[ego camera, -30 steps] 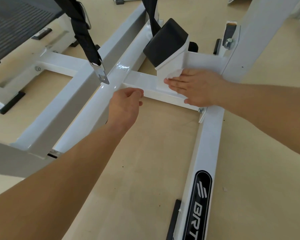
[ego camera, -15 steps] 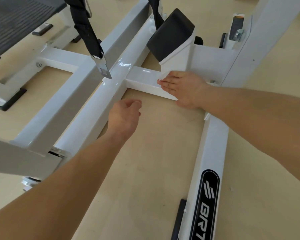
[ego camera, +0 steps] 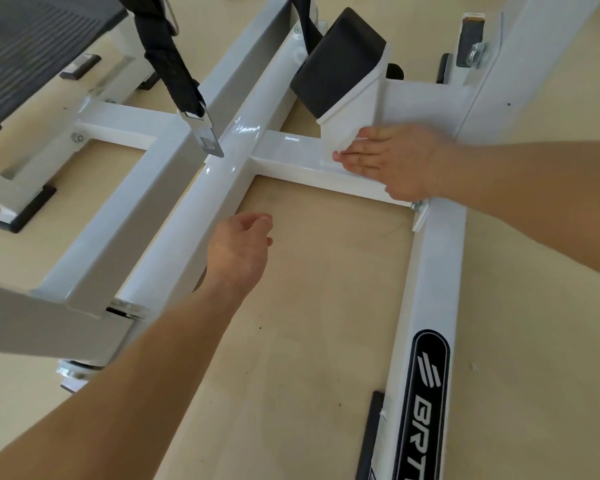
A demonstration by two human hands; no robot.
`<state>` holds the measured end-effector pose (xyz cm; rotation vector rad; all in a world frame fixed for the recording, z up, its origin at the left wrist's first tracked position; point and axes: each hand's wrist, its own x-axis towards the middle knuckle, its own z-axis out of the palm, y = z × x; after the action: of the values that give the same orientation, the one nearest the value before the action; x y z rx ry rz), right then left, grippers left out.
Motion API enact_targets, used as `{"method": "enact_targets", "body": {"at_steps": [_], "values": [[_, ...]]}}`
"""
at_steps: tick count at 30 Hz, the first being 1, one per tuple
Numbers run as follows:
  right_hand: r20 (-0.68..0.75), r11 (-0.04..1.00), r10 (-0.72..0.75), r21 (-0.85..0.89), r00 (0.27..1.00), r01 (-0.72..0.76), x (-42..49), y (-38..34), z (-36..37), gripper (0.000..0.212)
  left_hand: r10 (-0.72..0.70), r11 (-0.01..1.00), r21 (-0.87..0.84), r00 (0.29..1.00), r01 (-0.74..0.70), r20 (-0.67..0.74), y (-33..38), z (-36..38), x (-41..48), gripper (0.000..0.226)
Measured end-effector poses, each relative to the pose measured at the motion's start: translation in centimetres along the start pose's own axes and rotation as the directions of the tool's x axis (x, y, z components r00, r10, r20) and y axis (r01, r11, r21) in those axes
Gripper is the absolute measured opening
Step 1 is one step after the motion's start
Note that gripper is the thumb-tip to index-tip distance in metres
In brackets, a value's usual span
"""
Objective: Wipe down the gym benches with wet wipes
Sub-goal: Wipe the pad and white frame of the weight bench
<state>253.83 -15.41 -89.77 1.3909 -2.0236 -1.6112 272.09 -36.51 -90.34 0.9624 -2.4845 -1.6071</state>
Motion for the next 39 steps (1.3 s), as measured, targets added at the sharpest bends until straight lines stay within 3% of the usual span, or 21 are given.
{"method": "enact_targets", "body": {"at_steps": [3,7,11,15,23,28,31,37,39], "values": [[0.008,0.999,0.011,-0.034,1.000,-0.011,0.2,-0.1,-0.1,0.071,0.019,1.000,0.015,1.000,-0.019,0.016,0.6,0.1,-0.4,0.025],[-0.149,0.985,0.132,-0.094,0.980,-0.147,-1.8,2.5,-0.7,0.067,0.018,1.000,-0.011,1.000,-0.018,0.000,1.3,-0.2,-0.1,0.023],[-0.205,0.985,0.138,-0.070,0.969,-0.155,-2.5,4.0,-1.0,0.068,-0.002,0.999,-0.033,1.000,0.001,-0.023,2.0,0.1,-0.3,0.023],[-0.170,0.988,0.151,0.046,0.974,-0.145,-3.2,4.0,0.2,0.067,0.049,0.999,0.020,0.998,-0.049,0.026,2.9,1.1,-0.7,0.023],[-0.132,0.992,0.126,-0.013,0.983,-0.129,-2.3,3.3,-0.1,0.071,0.021,1.000,0.009,0.998,-0.022,0.061,1.8,1.6,-1.3,0.025],[-0.037,0.995,0.052,0.086,0.998,-0.049,1.4,2.0,-2.7,0.074,0.044,0.999,0.029,0.997,-0.046,0.058,2.1,1.0,-1.4,0.016],[-0.008,0.986,0.044,0.162,0.999,-0.043,2.4,1.5,-3.2,0.069,0.094,0.995,0.038,0.993,-0.097,0.070,2.4,0.7,-1.1,0.009],[-0.170,0.988,0.023,0.151,0.985,0.003,-0.9,2.9,-1.6,0.047,0.086,0.996,0.021,0.994,-0.087,0.075,2.0,0.7,-1.1,0.010],[-0.183,0.964,0.067,0.266,0.981,-0.016,-1.5,3.2,-1.9,0.035,0.051,0.999,0.014,0.995,-0.052,0.085,2.1,1.1,-1.1,0.016]]}}
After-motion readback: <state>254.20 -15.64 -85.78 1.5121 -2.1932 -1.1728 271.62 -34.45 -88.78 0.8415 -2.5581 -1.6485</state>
